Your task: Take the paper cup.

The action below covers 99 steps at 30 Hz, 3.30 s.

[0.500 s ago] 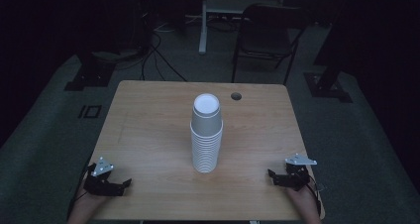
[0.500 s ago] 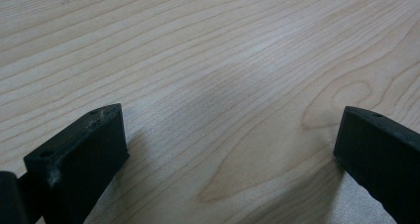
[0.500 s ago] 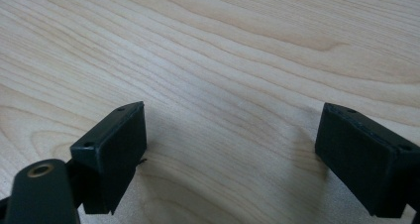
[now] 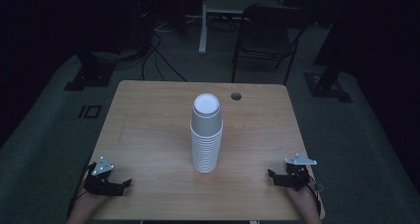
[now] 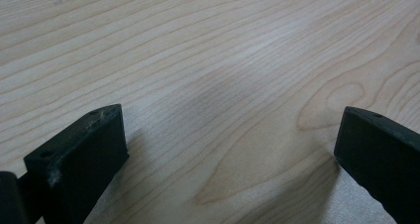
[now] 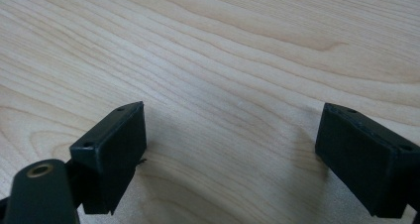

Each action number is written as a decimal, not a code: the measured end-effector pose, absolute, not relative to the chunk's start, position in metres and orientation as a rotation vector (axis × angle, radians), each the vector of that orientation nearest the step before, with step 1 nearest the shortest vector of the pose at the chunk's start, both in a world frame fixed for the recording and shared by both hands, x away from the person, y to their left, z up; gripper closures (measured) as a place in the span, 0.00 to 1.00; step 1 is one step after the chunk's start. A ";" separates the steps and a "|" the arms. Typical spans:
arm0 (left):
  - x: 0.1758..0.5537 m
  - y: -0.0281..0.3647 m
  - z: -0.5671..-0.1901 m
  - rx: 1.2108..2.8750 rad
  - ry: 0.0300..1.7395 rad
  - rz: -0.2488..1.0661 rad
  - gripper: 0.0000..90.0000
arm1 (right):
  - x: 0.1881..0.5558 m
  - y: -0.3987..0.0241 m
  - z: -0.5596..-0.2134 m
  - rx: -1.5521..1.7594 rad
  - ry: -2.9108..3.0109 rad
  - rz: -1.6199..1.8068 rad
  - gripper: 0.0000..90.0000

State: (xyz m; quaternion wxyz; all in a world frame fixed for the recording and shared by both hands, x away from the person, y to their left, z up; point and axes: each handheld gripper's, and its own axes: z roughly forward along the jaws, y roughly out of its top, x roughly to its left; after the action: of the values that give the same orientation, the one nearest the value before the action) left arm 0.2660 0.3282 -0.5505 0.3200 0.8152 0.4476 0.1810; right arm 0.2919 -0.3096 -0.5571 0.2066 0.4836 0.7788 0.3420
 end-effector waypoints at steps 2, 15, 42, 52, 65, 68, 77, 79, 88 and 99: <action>0.267 0.327 -0.550 2.149 1.168 0.470 0.00 | 0.292 -0.310 -0.557 1.348 2.168 0.952 0.13; 0.275 0.316 -0.546 2.154 1.131 0.431 0.00 | 0.292 -0.310 -0.557 1.350 2.167 0.952 0.13; 0.294 0.271 -0.520 2.170 0.970 0.402 0.00 | 0.292 -0.310 -0.557 1.351 2.168 0.951 0.13; 0.300 0.257 -0.512 2.171 0.918 0.402 0.00 | 0.292 -0.310 -0.557 1.351 2.167 0.951 0.13; 0.306 0.238 -0.495 2.165 0.841 0.402 0.00 | 0.292 -0.310 -0.557 1.351 2.167 0.951 0.13; 0.308 0.234 -0.491 2.161 0.826 0.394 0.00 | 0.292 -0.310 -0.557 1.352 2.167 0.952 0.13; 0.310 0.213 -0.476 2.169 0.748 0.396 0.00 | 0.292 -0.310 -0.557 1.351 2.167 0.952 0.13; 0.311 0.209 -0.471 2.155 0.733 0.397 0.00 | 0.292 -0.310 -0.557 1.351 2.167 0.952 0.13; 0.314 0.190 -0.452 2.130 0.656 0.375 0.00 | 0.292 -0.310 -0.557 1.351 2.167 0.952 0.13; 0.317 0.174 -0.421 2.079 0.571 0.371 0.00 | 0.292 -0.310 -0.557 1.351 2.167 0.951 0.13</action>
State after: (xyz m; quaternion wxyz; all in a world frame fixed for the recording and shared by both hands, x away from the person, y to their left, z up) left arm 0.3171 0.1735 -0.4214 0.4592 0.8441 0.2321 0.1507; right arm 0.2919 -0.3097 -0.5571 0.2067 0.4851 0.7780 0.3416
